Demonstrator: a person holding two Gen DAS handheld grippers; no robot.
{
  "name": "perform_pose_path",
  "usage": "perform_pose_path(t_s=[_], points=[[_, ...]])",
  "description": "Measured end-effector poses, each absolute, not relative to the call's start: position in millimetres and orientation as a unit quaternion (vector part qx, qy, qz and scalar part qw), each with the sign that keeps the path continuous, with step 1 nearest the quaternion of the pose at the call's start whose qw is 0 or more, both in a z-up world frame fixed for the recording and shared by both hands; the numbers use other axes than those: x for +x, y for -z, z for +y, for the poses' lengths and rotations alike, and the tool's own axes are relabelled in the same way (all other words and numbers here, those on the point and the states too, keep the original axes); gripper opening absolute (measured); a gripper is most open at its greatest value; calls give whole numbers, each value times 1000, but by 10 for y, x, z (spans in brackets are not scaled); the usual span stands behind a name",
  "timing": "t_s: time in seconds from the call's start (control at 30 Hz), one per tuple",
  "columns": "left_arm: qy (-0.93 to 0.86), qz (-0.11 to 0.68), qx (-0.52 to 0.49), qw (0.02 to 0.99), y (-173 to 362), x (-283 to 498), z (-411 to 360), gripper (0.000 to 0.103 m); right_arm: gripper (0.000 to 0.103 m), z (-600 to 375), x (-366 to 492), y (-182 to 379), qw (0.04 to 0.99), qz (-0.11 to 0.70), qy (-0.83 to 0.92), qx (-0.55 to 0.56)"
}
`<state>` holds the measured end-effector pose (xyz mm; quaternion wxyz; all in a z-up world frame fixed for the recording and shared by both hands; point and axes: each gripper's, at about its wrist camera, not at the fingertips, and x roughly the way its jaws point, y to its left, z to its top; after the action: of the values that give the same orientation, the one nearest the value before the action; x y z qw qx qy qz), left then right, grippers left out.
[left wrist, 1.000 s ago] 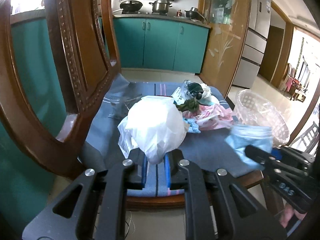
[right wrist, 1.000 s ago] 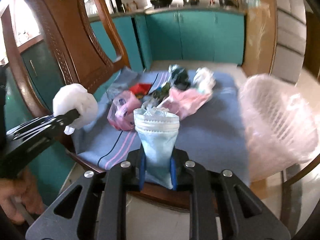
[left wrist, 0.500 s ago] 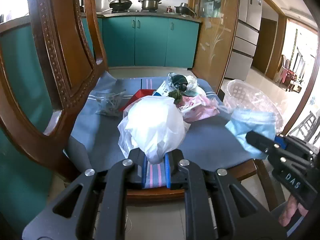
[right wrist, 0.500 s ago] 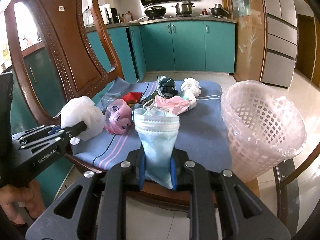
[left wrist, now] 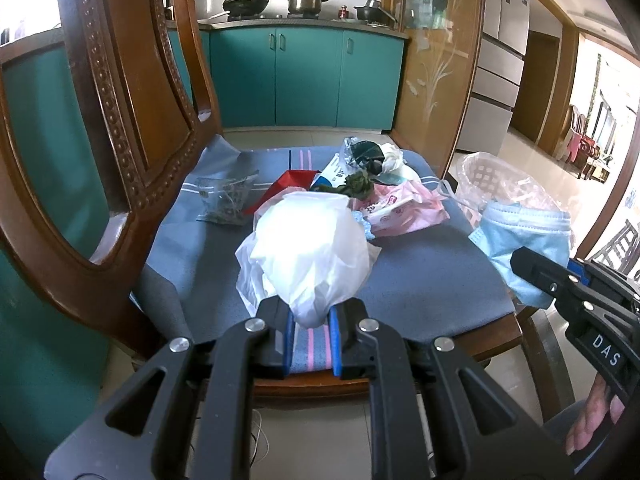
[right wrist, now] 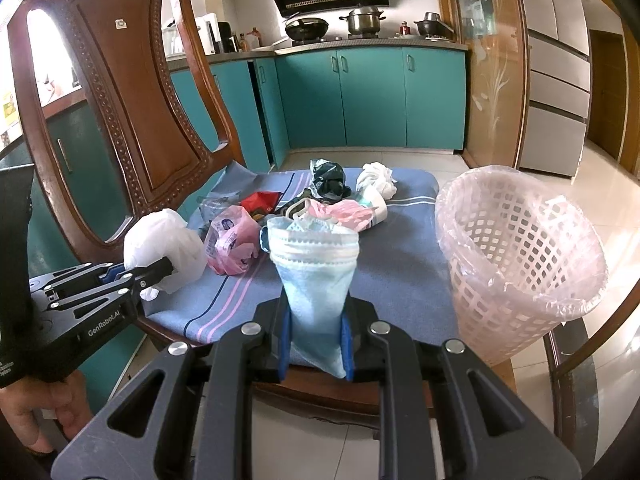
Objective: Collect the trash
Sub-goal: 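Carry both bags over the white wastebasket and open both grippers to drop them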
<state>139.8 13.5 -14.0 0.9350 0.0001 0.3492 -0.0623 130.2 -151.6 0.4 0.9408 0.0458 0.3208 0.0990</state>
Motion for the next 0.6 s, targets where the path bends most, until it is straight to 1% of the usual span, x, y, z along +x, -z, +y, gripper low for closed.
perform_pose_path(t_s=[0.47, 0.6], points=[[62, 352, 0, 934, 156, 1421, 154, 15, 20, -1508, 1311, 5, 939, 325, -102, 46], [65, 352, -5, 934, 144, 1421, 169, 15, 20, -1620, 1305, -77, 948, 302, -85, 50]])
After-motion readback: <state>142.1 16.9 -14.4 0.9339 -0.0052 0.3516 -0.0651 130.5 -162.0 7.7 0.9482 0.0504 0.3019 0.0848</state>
